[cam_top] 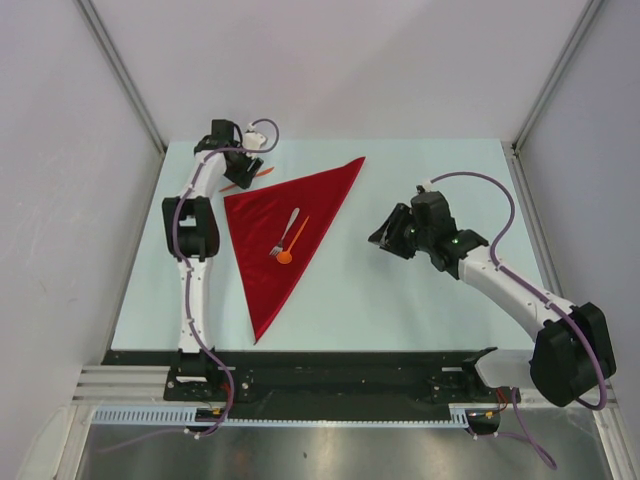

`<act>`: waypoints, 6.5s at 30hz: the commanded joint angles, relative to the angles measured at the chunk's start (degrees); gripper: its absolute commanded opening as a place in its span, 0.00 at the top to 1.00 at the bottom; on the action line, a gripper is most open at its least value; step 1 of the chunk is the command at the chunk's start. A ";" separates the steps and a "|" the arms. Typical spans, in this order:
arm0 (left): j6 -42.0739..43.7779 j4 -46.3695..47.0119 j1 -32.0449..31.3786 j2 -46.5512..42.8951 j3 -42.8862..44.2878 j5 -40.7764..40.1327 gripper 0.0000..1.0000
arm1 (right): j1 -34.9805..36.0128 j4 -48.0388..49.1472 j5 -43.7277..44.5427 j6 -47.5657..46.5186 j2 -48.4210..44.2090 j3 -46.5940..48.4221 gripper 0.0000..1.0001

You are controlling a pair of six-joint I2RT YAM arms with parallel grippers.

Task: Fold the napkin, place the utensils inside, and roll it up
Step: Grab a utensil with the left arm, then place the utensil onto the napkin, then fold the napkin

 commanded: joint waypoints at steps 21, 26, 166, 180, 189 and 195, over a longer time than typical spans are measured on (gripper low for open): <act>5.65 -12.55 2.30 6.71 9.76 10.32 0.85 | 3.63 -2.21 3.67 1.48 5.23 6.13 0.55; 3.37 -9.74 2.66 5.13 7.39 9.44 0.89 | 4.51 -2.47 3.93 1.56 5.41 6.49 0.55; -44.01 15.84 -13.86 -67.30 -62.93 12.78 0.07 | -18.25 22.48 -25.78 -5.12 72.55 64.31 0.53; -43.75 17.60 -12.10 -68.97 -64.16 18.84 0.07 | -17.90 18.44 -22.18 0.42 86.79 80.75 0.54; -44.19 18.13 -11.13 -68.88 -64.25 22.27 0.07 | -17.55 17.48 -19.89 1.65 89.61 83.82 0.57; -44.27 18.13 -10.61 -68.79 -64.16 23.94 0.07 | -17.29 17.21 -19.27 2.53 91.98 86.64 0.60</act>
